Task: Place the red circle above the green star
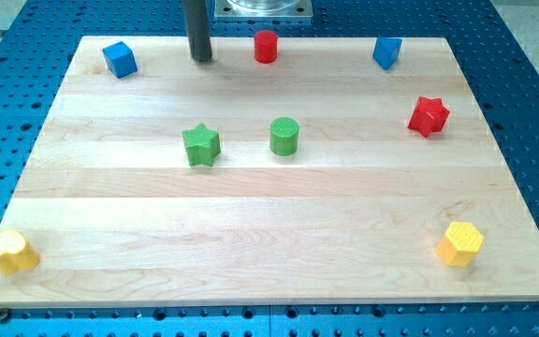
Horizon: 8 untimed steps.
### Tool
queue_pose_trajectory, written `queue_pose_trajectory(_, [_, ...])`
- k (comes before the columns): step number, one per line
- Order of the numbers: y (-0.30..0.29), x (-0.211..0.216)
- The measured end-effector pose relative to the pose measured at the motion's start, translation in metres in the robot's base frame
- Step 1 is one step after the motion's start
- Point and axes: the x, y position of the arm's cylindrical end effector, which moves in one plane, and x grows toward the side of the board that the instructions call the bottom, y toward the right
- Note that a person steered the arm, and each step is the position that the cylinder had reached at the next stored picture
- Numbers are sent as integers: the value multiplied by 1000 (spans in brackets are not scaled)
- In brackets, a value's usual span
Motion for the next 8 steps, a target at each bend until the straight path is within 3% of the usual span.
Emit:
queue_pose_trajectory(3, [115, -17])
queue_pose_trajectory(4, [120, -4])
queue_pose_trajectory(6, [111, 91])
queue_pose_trajectory(7, [111, 98])
queue_pose_trajectory(8, [110, 51])
